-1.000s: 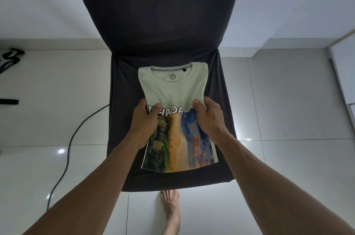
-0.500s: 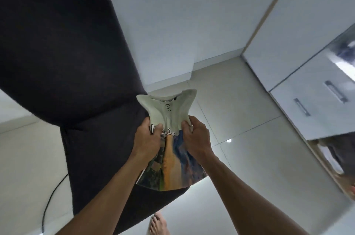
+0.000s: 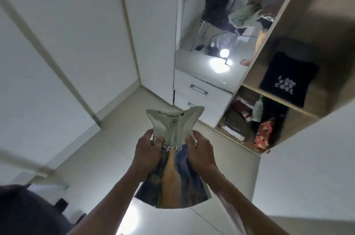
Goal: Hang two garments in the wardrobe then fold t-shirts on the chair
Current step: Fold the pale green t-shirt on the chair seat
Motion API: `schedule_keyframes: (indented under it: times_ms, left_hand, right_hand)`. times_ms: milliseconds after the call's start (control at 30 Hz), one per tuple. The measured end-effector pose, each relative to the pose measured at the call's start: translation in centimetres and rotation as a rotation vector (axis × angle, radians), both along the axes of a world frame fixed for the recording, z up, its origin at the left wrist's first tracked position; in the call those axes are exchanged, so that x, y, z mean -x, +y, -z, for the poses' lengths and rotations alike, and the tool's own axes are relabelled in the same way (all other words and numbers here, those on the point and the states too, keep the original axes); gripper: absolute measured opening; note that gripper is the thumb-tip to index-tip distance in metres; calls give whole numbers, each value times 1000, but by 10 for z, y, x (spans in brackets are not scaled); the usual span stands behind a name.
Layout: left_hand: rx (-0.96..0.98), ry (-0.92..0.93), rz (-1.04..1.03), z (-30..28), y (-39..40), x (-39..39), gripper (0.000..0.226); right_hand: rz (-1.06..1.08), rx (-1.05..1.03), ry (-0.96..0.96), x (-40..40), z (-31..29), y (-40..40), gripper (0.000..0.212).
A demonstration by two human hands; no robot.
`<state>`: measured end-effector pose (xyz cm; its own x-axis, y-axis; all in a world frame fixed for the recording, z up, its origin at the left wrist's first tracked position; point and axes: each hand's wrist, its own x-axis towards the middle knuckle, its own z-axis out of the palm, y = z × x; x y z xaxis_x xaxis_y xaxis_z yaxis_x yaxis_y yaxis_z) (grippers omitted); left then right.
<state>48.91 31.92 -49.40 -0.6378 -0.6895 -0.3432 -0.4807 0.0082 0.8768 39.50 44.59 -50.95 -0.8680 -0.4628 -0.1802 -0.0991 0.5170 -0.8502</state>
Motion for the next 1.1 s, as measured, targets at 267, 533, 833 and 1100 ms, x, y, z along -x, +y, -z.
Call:
schedule_keyframes:
  times_ms: [267,533,833,1100]
  left_hand:
    - [-83,64,306,-12,97,166,23]
    - [-21,72,593,-13,132,308,21]
    - [21,172,694,-6,154,487,24]
    - [-29,298,617,4,181,635,23]
  right_hand:
    - [277,36,64,124,-17,121,19]
    - [469,22,20,227,-23,167,17]
    - [652,28,97,392,-8,195,22]
    - [683,125,225,544,4,226,31]
